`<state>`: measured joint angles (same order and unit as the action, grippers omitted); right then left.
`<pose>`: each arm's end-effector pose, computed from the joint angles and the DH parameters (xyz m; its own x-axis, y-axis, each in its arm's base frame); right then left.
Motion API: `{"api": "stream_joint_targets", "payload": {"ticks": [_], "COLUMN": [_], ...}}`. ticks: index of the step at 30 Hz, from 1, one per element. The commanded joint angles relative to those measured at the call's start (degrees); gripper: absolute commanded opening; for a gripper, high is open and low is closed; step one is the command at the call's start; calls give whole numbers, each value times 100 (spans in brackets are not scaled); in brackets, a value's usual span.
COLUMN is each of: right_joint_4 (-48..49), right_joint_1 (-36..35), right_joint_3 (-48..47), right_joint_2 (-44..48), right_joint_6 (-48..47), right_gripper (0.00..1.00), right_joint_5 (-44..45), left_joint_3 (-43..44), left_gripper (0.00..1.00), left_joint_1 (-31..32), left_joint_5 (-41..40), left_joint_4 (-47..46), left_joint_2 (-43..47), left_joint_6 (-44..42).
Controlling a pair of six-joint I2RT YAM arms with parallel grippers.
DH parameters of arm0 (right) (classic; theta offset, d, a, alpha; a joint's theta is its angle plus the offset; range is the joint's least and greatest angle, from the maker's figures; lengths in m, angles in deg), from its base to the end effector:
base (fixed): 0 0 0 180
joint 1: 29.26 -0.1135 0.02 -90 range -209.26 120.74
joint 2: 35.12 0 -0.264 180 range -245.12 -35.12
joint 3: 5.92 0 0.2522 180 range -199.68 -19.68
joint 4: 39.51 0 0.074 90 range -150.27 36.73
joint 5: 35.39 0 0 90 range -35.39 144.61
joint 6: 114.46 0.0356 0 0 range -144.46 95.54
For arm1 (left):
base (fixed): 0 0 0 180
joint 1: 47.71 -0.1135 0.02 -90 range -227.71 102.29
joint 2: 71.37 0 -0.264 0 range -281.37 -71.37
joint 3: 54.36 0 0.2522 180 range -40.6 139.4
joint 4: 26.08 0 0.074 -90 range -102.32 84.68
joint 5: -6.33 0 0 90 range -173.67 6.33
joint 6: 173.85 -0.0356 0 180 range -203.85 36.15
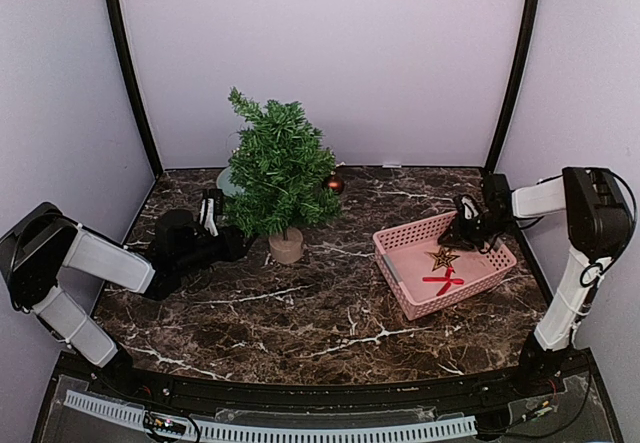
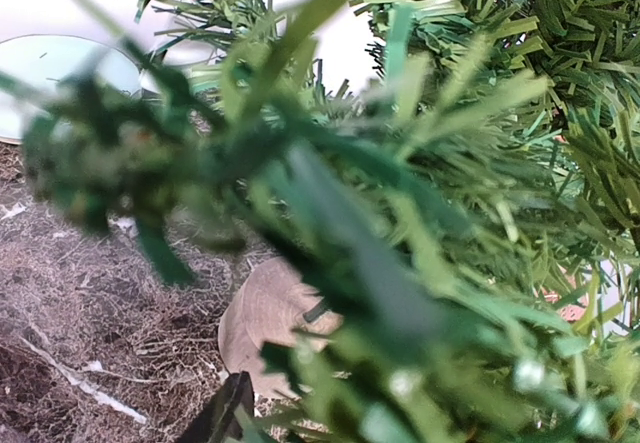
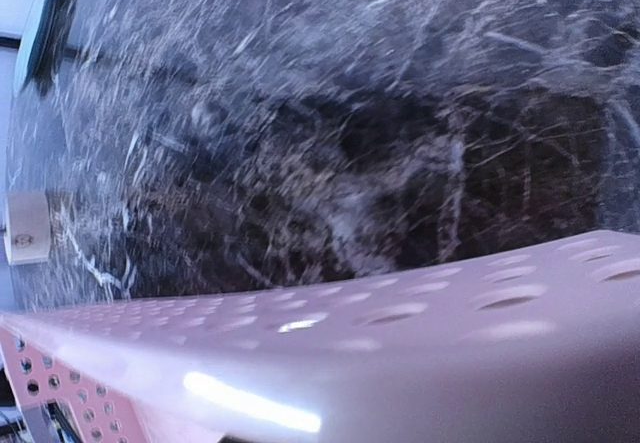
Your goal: Decorate the small christmas tree
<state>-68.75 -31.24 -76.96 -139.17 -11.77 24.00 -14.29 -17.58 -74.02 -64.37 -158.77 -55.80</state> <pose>0.3435 0.0300 0.1396 -0.9214 0.1573 -0.3552 -0.0659 0.8379 0.5419 0.2450 -0.1491 0.1747 -0.4200 -0.2923 -0.8592 0.4992 0.7162 -0.4876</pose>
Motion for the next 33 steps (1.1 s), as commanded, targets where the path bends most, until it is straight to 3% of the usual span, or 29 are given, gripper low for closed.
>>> {"api": "stream_joint_targets", "payload": {"ticks": [1,4,10,11,13,14,22,33], "right_joint_4": [-62,-136,-305,-351,-344,-333,-762,-978], "right_joint_1": [40,42,40,40,39,40,-457,-1246], "right_joint_3": [204,244,251,224,240,251,-73,-498], "right_joint_2": [138,249,404,483,709,814,1178,328], "right_joint_6": [60,37,-36,-68,-17,27,685,852], "right_gripper": [9,0,0,4,25,29,31,28], "right_joint_5": [-293,-333,-487,-409,-164,-63,1928,2615], "left_joint_3": [98,105,78,70,72,70,75,52], "left_gripper": [46,46,46,46,46,46,46,46], "left_joint_1": [-25,-29,-25,-25,-25,-25,-18,-16], "left_joint_5": [40,40,30,29,30,38,32,22], "left_joint_4": [-128,-130,-105,-97,-81,-78,-108,-67], "left_joint_2": [48,46,100,117,127,140,92,192], "left_joint_6": [-93,-94,-98,-103,-109,-114,-78,-142]}}
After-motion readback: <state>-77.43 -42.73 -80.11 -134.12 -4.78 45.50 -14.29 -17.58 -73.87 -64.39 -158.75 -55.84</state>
